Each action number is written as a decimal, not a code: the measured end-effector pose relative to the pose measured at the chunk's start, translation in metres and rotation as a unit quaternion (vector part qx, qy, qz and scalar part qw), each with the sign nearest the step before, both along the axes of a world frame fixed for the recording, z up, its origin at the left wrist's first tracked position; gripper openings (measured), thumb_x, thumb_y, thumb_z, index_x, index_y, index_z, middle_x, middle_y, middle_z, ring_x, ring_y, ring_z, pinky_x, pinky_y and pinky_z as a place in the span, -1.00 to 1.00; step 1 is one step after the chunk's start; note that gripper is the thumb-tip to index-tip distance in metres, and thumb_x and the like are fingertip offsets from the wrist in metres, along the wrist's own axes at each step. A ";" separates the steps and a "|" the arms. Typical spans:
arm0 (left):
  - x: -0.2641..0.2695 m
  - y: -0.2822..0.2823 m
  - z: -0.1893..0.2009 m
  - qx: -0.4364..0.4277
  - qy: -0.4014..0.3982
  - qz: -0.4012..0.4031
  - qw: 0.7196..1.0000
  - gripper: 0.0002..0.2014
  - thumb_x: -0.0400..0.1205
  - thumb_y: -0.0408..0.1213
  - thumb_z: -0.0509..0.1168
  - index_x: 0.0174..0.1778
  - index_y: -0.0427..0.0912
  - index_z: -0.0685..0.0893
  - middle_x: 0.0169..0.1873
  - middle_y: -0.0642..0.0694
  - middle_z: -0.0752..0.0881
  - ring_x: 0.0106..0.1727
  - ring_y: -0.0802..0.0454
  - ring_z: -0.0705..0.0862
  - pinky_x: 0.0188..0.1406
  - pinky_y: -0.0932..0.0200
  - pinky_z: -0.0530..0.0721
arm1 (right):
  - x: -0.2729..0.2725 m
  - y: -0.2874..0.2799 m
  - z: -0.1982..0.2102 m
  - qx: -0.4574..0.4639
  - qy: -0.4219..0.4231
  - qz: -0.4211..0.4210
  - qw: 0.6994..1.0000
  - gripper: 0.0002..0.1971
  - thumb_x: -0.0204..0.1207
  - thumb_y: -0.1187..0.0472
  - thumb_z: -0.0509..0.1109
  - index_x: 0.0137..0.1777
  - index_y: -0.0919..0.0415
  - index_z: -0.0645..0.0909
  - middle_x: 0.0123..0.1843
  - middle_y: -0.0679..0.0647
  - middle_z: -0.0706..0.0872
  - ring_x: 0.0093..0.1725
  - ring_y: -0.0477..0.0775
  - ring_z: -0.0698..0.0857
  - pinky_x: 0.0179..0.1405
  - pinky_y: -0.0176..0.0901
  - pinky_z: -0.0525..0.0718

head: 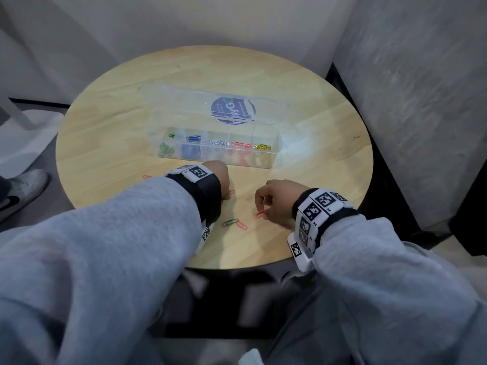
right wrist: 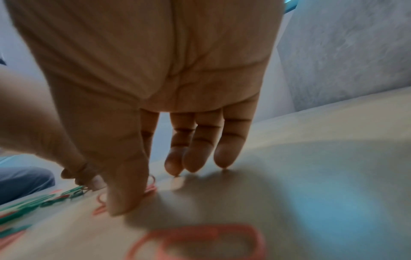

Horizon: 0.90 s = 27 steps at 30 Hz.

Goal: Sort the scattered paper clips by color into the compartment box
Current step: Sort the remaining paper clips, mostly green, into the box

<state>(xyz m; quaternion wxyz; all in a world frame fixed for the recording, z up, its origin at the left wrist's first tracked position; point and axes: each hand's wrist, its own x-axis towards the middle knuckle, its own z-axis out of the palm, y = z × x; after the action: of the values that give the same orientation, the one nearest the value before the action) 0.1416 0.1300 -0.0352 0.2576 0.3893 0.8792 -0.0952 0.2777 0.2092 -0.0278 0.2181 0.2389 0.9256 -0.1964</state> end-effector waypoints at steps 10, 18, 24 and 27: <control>0.002 0.003 0.002 -0.013 0.006 -0.013 1.000 -0.73 0.52 -0.15 0.37 0.02 -0.24 0.75 0.00 -0.15 0.78 -0.04 -0.10 0.70 -0.06 0.12 0.63 | -0.010 -0.008 0.002 0.014 -0.057 0.026 0.998 -0.86 0.44 0.24 0.33 -0.34 0.10 0.52 -0.43 -0.01 0.59 -0.31 0.06 0.61 -0.26 -0.14 0.64; 0.002 -0.002 0.006 0.024 -0.019 -0.013 0.999 -0.77 0.45 -0.28 0.38 -0.01 -0.26 0.75 -0.03 -0.18 0.78 0.02 -0.15 0.74 -0.12 0.13 0.66 | -0.007 0.022 0.019 -0.187 0.091 -0.125 0.970 -0.79 0.39 0.25 0.51 -0.40 0.13 0.56 -0.39 0.00 0.69 -0.34 -0.05 0.67 -0.07 -0.15 0.72; -0.002 -0.011 0.012 0.123 -0.061 0.022 0.990 -0.92 0.47 -0.37 0.35 -0.24 -0.12 0.60 -0.29 -0.04 0.66 -0.21 -0.03 0.62 -0.45 0.29 0.44 | 0.000 0.031 0.026 -0.448 0.219 -0.248 0.830 -0.77 0.47 0.59 0.30 -0.25 0.26 0.57 -0.50 0.06 0.62 -0.48 -0.03 0.60 -0.41 -0.31 0.70; -0.012 -0.013 0.016 0.210 -0.199 0.125 0.949 -0.81 0.49 -0.45 0.36 -0.29 -0.07 0.55 -0.34 -0.03 0.66 -0.38 0.11 0.64 -0.52 0.38 0.59 | 0.000 0.030 0.029 -0.478 0.216 -0.285 0.802 -0.76 0.54 0.57 0.19 -0.17 0.28 0.59 -0.41 0.13 0.57 -0.54 -0.09 0.66 -0.40 -0.32 0.72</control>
<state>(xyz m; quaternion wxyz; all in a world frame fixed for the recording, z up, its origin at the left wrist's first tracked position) 0.1294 0.1168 -0.0189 0.3494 0.3324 0.8520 0.2036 0.2782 0.2391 0.0015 0.0333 0.3092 0.6276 -0.7138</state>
